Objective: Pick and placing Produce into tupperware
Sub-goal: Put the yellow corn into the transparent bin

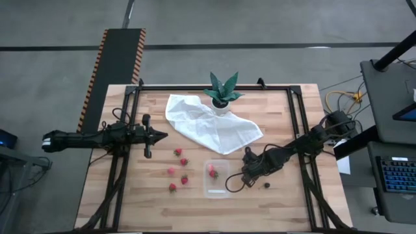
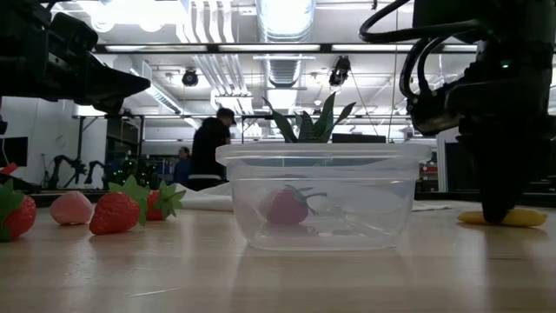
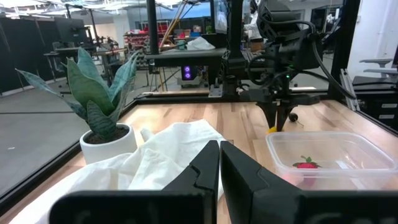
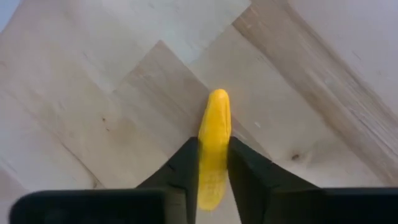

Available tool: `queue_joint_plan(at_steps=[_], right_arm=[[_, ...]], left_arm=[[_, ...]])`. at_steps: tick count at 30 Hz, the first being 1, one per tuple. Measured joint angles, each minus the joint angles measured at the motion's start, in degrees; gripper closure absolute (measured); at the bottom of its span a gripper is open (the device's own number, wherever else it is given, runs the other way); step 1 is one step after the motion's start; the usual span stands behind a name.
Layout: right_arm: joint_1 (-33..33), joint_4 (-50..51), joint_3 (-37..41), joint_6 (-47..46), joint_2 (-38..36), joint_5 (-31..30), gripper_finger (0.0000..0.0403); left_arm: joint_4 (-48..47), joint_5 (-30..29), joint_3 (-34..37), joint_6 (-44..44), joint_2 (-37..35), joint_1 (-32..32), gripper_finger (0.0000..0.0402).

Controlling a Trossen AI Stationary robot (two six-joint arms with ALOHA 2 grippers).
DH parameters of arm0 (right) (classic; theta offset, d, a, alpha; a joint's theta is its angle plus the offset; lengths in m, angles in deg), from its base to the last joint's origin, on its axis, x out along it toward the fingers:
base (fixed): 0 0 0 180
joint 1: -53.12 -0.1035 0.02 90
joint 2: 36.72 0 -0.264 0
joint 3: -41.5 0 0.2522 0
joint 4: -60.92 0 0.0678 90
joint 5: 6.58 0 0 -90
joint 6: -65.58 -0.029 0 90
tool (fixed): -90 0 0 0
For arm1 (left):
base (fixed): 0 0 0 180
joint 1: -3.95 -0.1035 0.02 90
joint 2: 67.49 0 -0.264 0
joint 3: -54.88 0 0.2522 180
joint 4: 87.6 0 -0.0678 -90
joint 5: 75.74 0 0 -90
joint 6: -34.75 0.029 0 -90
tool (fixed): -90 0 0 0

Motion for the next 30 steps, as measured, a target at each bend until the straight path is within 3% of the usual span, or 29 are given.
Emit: queue_joint_plan(at_steps=[7,30], right_arm=[[-0.02,-0.71,-0.02,1.96,0.0,1.9,0.0376],[-0.02,-0.59,-0.24,4.94,-3.32,0.94,0.0381]], left_arm=[[0.0,0.0,0.0,0.0,0.0,0.01,0.0402],[0.0,-0.02,0.0,0.0,0.02,0.0,0.0402]])
